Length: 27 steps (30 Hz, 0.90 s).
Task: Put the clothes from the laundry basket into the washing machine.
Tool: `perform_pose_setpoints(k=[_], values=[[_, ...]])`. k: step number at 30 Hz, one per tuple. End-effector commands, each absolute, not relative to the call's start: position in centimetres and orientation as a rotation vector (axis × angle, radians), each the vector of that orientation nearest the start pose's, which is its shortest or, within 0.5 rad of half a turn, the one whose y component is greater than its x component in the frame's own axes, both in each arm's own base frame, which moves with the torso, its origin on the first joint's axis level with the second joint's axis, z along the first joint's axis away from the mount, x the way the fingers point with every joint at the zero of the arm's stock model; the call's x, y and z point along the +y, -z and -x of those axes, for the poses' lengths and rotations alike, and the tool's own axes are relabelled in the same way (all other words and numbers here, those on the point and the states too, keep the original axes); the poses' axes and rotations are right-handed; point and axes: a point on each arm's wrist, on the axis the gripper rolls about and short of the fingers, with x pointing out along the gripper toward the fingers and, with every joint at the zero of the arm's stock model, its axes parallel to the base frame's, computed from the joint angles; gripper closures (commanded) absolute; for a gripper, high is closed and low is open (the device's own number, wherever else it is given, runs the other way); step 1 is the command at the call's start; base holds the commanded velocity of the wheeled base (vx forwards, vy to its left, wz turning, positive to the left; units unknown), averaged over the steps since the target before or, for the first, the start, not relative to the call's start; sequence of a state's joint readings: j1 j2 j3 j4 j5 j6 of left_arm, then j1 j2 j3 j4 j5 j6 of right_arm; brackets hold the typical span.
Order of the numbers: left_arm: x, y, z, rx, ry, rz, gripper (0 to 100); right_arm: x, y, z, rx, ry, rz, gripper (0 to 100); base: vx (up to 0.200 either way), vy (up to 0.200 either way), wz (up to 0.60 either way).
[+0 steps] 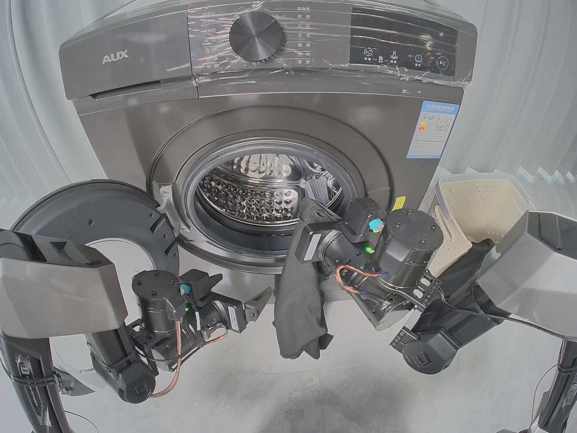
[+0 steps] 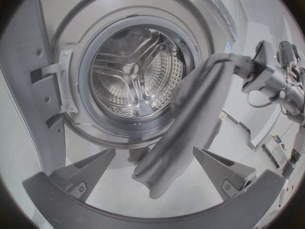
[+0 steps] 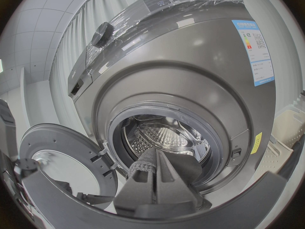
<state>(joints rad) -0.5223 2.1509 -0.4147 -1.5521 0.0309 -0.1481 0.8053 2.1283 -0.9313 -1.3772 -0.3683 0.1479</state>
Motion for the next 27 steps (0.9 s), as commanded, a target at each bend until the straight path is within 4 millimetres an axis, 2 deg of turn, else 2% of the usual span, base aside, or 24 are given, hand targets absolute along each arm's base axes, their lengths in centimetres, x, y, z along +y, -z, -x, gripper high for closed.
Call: perform_pose_setpoints(k=[1,9,21,27], values=[[-16.7,-6.2,-25.1,0.186,0.548,0.098,0,28.2,-12.4,-28.9,-0.106,-0.434,-0.235,100,0.000,0.000,0.00],[-19.1,-5.5,-24.4,0.201,0.627,0.091,0,28.3,-12.8,-29.1,-0.121,-0.433,-0.245,100,0.000,0.000,0.00],[-22.1,-1.8,-28.1,0.212,0.707,0.098,0,28.5,-12.9,-29.0,-0.126,-0.438,-0.250,100,0.000,0.000,0.00],[-22.6,-1.0,-28.8,0.219,0.768,0.106,0,28.6,-12.9,-28.7,-0.125,-0.444,-0.252,100,0.000,0.000,0.00]])
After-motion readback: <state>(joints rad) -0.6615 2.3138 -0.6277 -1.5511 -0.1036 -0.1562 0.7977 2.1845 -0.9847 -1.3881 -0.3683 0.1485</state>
